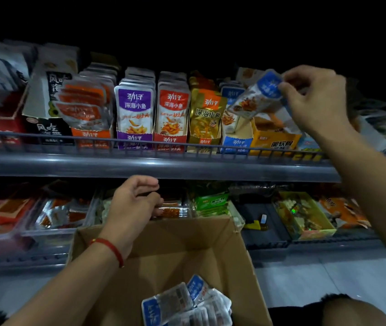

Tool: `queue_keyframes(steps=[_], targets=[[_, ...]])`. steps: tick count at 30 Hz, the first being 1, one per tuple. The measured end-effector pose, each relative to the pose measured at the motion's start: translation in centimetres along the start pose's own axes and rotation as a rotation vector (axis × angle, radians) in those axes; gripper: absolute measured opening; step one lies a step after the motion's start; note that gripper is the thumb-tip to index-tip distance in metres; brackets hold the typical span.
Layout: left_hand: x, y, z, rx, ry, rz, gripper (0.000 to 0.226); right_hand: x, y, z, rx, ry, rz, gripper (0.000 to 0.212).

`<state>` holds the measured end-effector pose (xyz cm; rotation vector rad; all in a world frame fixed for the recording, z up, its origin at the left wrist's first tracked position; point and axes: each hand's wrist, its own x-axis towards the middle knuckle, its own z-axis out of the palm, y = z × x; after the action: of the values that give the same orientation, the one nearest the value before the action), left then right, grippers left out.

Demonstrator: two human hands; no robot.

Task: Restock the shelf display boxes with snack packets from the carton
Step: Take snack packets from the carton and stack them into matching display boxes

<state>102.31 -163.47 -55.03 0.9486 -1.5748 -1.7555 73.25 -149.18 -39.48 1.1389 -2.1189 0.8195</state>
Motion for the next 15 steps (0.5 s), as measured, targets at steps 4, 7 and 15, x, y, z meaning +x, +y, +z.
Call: queue_keyframes(steps=[4, 7, 15], targets=[[0.1, -0.2, -0.4, 0.014, 0.001, -0.008, 0.026, 2.6, -0.2, 2.1, -0.088, -0.062, -0.071, 0.026], [0.3, -0.3, -0.7, 0.018, 0.003, -0.009, 0.028, 3.1, -1.1, 3.7, -0.174, -0.164, -0.105, 0.027], [0.3, -0.7, -0.8, 0.075, 0.008, -0.003, 0.029, 2.8, -1.7, 6.9, -0.264, -0.355, -0.022, 0.031]])
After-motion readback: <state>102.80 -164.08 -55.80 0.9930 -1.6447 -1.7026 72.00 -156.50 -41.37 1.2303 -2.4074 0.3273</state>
